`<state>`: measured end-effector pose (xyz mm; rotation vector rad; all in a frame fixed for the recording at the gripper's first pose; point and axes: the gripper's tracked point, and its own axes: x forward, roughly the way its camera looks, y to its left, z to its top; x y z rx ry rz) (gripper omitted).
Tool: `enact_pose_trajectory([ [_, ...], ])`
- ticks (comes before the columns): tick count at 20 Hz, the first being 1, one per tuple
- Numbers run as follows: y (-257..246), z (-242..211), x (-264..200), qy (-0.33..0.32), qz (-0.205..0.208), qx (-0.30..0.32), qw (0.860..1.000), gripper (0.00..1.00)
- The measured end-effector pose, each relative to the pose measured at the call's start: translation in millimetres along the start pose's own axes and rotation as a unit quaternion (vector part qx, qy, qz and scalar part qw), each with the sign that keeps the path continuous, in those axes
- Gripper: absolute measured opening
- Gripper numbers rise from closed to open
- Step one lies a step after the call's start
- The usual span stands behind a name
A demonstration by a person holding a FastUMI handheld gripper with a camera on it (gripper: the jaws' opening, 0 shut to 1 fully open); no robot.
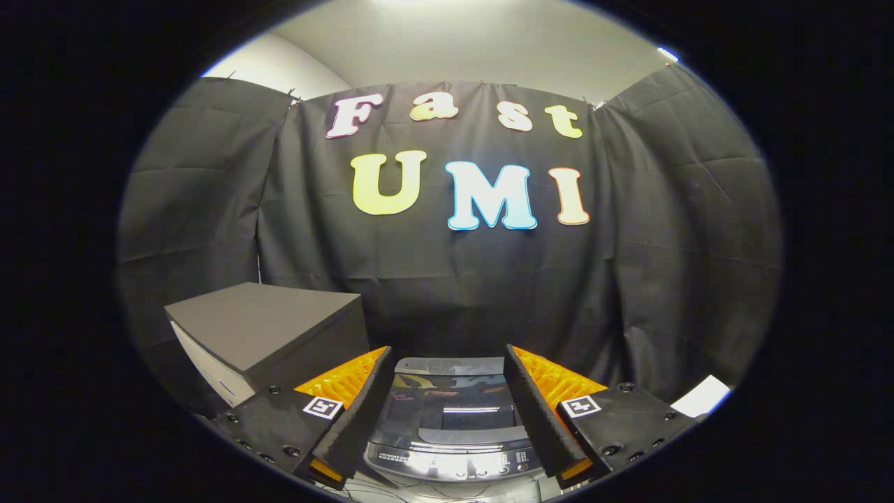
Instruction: Put the clothes into the washing machine and then close the washing machine lid.
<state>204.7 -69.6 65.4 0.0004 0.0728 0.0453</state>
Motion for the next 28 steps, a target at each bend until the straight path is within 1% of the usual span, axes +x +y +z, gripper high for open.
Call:
enact_pose_trajectory([
  [5,4.1,18.6,-46.8,-0.015,-0.006,0.011,1.0,0.97],
  [10,10.7,18.4,-92.9,-0.02,-0.005,0.004,1.0,0.97],
  [15,15.8,11.9,-126.8,-0.022,-0.007,-0.009,1.0,0.97],
  [22,23.9,-4.6,-158.5,-0.018,-0.006,-0.003,1.0,0.97],
  [28,29.4,-9.9,-165.5,-0.017,-0.003,0.003,1.0,0.97],
])
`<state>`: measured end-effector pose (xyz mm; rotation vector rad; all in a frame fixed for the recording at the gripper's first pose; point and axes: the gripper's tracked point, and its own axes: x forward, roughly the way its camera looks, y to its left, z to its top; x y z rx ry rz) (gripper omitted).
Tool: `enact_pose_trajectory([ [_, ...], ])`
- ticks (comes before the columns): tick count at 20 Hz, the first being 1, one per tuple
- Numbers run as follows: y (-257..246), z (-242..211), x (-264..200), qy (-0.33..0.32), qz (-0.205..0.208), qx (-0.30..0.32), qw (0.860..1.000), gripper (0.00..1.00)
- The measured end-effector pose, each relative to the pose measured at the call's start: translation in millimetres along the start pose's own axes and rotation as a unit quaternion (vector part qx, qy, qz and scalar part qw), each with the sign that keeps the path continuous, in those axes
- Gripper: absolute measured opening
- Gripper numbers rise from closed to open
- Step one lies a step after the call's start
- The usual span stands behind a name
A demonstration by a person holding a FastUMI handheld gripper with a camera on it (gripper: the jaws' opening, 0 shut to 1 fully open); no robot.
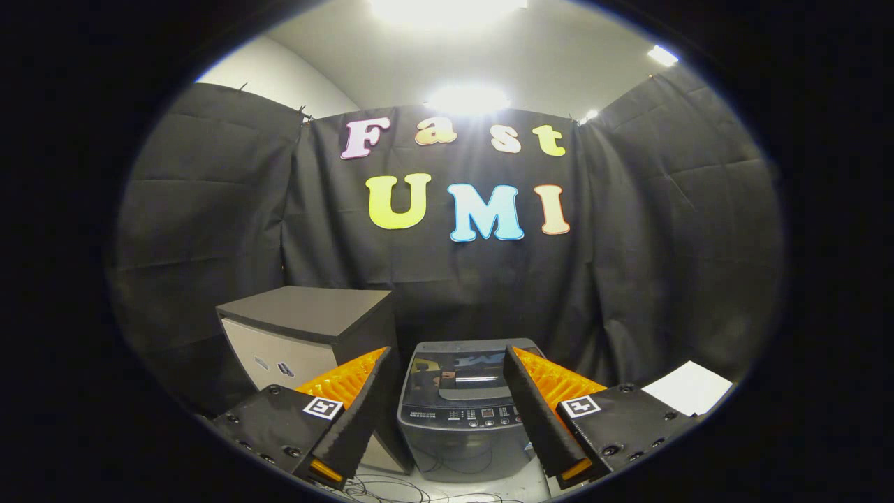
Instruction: Put the clothes into the washing machine and then close the washing machine lid.
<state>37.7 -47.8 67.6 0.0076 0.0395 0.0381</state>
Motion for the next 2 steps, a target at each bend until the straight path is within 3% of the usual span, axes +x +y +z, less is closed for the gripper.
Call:
enact_pose_trajectory([
  [2,0.6,1.4,-0.5,-0.002,0.0,0.002,1.0,0.97],
])
